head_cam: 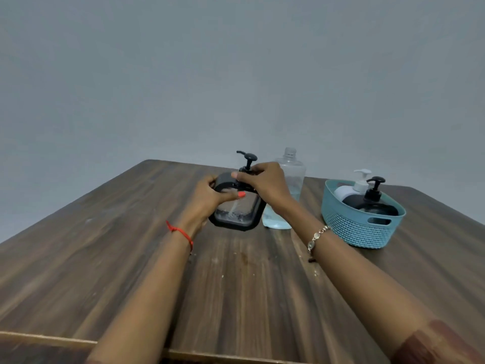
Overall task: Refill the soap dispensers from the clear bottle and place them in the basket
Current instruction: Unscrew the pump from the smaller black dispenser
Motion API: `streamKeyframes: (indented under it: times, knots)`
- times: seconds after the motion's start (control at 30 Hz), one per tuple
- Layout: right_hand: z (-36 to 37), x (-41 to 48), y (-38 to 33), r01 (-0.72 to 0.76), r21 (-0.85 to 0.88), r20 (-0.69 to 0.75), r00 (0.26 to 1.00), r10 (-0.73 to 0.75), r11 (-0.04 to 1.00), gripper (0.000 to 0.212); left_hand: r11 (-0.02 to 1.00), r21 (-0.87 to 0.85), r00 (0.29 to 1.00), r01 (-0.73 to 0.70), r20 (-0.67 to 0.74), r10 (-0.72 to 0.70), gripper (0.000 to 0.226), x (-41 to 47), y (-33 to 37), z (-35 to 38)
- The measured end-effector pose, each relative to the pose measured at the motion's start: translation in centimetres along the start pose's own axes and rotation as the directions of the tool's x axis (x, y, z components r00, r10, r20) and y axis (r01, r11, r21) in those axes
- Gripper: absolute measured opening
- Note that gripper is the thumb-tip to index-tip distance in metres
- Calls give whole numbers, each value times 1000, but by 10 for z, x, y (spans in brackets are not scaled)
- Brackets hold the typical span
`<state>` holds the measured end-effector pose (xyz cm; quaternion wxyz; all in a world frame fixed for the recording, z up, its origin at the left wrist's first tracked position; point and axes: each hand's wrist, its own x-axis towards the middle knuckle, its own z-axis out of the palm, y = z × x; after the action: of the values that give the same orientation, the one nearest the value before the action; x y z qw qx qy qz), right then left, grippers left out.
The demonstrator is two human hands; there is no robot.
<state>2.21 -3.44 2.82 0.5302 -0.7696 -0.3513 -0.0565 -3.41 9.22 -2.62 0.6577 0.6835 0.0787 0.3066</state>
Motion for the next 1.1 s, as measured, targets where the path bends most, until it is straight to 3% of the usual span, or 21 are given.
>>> streamKeyframes:
  times: [0.23,0.37,0.47,0.63,0.7,0.8,0.93,1.1]
  knots:
    - [-29,-24,-8,147,-31,96,985,-143,989,39,997,-71,999,-21,37,23,36,-32,10,17]
    - [-50,-29,-11,119,65,313,940,-134,991,21,996,-85,990,-1,139,13,28,-42,12,14]
    - [-62,-25,-5,48,121,433,896,-96,992,30,995,-100,985,12,174,6,27,-45,11,13]
    - [-62,-23,10,-115,352,398,917,-37,929,46,992,-124,993,20,118,-5,23,-40,7,25]
    - [-58,-27,10,-69,265,319,948,-20,962,45,991,-134,995,10,101,3,30,-38,5,26]
    - [-54,-29,6,5,86,184,983,-21,996,47,995,-97,996,15,88,-6,68,-36,2,28]
    - [-60,-25,10,-15,168,231,973,-24,986,42,994,-107,997,17,76,-9,35,-40,1,31]
    - [-58,-29,16,-54,275,291,956,-29,960,49,992,-125,999,17,52,-10,41,-40,-2,29]
